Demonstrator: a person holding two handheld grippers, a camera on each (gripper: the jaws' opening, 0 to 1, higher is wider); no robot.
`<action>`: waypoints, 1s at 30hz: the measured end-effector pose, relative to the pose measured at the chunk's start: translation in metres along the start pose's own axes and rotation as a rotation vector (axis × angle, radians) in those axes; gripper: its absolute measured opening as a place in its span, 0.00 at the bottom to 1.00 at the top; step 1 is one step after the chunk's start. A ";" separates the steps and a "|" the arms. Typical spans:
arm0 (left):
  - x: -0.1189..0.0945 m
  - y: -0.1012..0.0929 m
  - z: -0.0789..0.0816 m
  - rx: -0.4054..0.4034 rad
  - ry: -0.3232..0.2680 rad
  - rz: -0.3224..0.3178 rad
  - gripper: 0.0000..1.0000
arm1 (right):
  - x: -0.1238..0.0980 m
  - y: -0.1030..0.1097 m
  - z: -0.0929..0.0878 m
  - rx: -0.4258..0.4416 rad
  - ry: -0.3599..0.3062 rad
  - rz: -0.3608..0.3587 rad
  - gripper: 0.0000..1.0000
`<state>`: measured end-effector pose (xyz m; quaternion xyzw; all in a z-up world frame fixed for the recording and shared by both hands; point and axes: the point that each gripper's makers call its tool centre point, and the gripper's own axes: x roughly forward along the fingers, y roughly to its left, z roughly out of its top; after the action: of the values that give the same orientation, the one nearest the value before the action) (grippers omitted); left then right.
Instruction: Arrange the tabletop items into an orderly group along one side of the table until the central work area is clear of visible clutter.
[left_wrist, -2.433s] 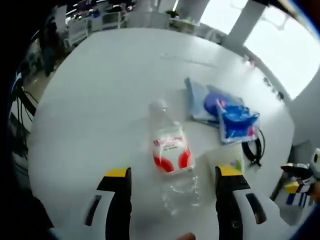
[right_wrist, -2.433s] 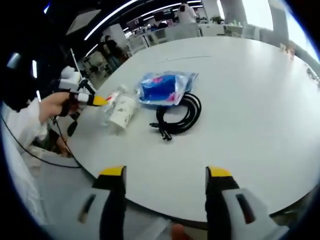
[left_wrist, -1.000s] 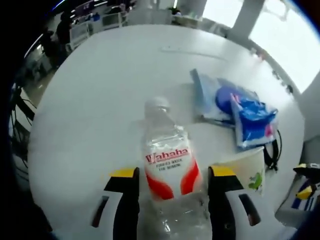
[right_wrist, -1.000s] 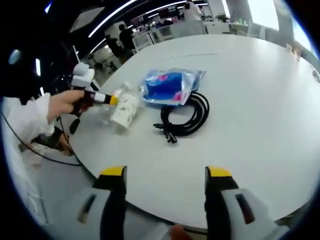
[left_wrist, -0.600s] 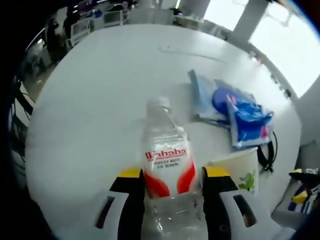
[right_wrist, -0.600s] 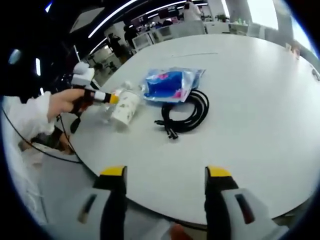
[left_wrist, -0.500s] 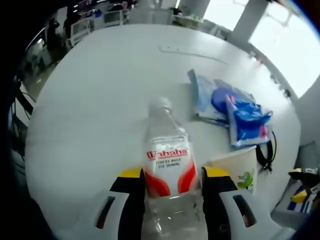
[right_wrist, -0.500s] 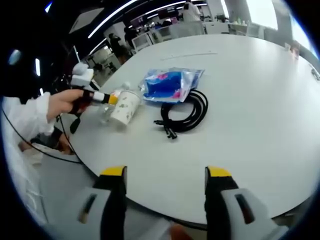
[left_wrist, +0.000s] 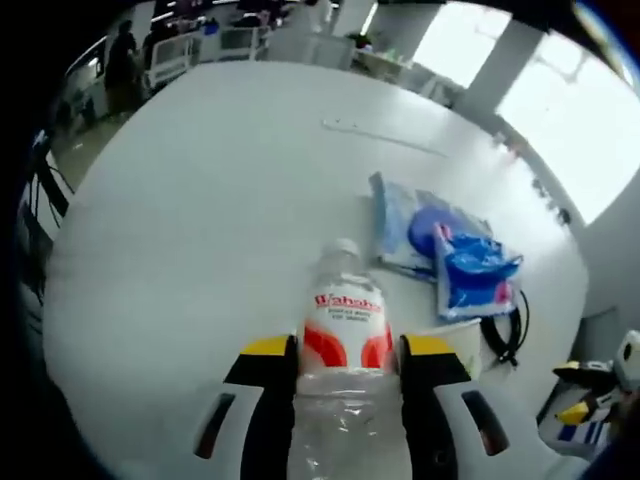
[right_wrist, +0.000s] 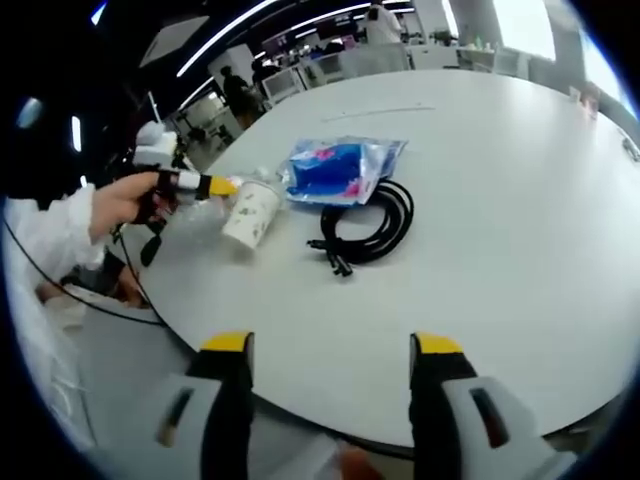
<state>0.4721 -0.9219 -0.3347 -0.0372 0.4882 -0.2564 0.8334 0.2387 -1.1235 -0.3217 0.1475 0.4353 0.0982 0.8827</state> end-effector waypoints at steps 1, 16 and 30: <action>-0.001 -0.001 -0.001 -0.003 0.002 0.000 0.37 | 0.000 0.000 0.000 0.000 -0.001 0.001 0.62; -0.005 -0.003 -0.010 -0.125 0.012 -0.036 0.35 | -0.007 0.003 0.015 0.130 -0.096 0.045 0.60; -0.007 -0.002 -0.014 -0.439 -0.072 -0.148 0.35 | 0.002 0.027 0.058 0.108 -0.173 0.105 0.57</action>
<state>0.4572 -0.9181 -0.3357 -0.2626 0.4983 -0.2030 0.8010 0.2852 -1.1079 -0.2806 0.2255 0.3537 0.1077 0.9013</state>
